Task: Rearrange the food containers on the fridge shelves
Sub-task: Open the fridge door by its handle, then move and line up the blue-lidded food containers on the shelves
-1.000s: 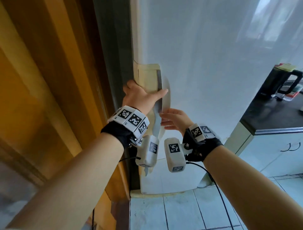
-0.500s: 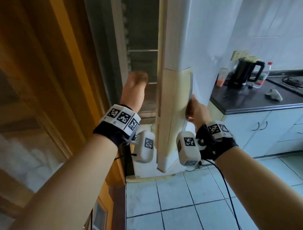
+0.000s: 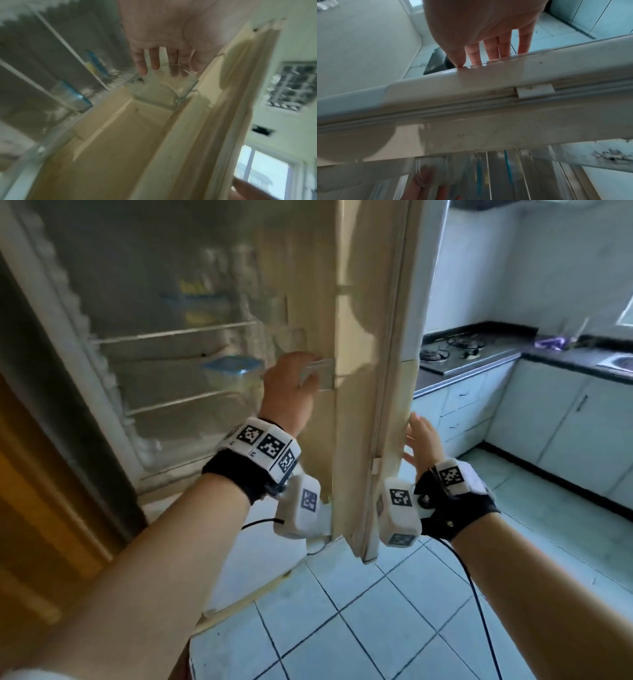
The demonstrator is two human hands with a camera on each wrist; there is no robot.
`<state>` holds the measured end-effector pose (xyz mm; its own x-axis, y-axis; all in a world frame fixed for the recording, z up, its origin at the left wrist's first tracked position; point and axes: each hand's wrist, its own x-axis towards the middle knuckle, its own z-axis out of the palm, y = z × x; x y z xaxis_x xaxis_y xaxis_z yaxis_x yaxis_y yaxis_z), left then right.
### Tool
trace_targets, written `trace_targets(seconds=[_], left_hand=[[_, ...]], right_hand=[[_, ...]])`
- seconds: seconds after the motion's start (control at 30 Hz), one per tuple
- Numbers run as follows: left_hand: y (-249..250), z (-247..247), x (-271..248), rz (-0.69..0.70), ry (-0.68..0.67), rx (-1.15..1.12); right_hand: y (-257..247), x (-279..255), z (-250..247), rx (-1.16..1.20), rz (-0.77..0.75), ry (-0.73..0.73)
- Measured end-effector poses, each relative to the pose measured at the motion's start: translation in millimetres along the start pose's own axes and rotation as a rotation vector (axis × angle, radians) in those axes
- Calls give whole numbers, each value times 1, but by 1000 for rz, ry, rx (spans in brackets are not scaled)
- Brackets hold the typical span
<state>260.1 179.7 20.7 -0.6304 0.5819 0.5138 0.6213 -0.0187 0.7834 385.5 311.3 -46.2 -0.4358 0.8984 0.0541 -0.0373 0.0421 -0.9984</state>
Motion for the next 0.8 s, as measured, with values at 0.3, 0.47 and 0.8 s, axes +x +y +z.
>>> trace_targets(seconds=[0.3,0.47,0.8], left_hand=[[23,73,31,136,-215,380],[8,65,35,93,-266,-121],[-115,-82,122,-194,-103,-239]], right_hand=[[-2,6,-59,-8,100,81],[-5,5,-29,-87,119,-241],[-12,70,185,-149,108,-627]])
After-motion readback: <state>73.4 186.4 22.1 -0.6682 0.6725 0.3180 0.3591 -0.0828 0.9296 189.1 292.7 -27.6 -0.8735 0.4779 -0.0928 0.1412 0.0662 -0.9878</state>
